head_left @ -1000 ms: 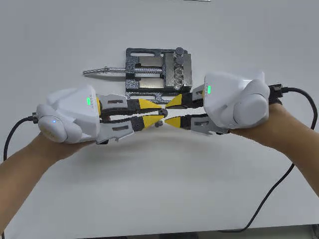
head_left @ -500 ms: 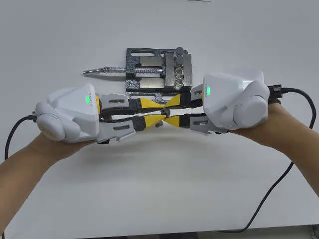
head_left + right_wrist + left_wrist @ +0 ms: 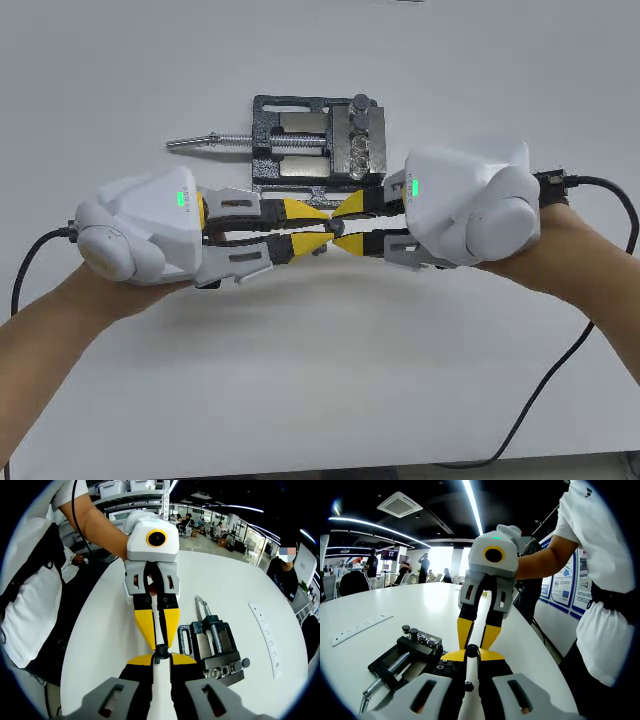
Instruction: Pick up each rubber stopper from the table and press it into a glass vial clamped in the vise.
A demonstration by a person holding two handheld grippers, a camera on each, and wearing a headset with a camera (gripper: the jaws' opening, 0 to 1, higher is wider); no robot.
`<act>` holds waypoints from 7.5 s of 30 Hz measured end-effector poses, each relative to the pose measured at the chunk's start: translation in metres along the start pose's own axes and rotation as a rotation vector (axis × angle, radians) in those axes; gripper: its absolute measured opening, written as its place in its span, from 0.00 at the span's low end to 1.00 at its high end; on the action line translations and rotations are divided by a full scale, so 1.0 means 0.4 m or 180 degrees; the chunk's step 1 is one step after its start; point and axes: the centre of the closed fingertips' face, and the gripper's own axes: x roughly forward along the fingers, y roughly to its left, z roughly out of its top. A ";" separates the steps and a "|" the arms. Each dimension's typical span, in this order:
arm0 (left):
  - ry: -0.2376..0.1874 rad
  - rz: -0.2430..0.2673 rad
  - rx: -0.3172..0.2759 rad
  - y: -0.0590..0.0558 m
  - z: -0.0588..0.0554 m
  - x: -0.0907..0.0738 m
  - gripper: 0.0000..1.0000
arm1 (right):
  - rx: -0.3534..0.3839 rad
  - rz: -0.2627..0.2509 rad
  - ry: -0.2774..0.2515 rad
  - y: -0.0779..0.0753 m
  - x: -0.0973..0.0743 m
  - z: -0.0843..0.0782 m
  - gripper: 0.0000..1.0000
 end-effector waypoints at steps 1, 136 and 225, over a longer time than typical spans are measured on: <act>0.0013 -0.0012 -0.0004 -0.002 0.000 0.002 0.03 | -0.0048 0.0011 0.0042 0.002 0.000 -0.001 0.11; 0.0111 -0.0076 0.0106 -0.011 0.004 0.017 0.04 | -0.0417 0.0166 0.0468 0.002 -0.013 -0.018 0.10; -0.0540 -0.0317 -0.0565 -0.027 0.089 -0.020 0.03 | 0.0298 0.0094 -0.0561 0.009 -0.092 0.053 0.10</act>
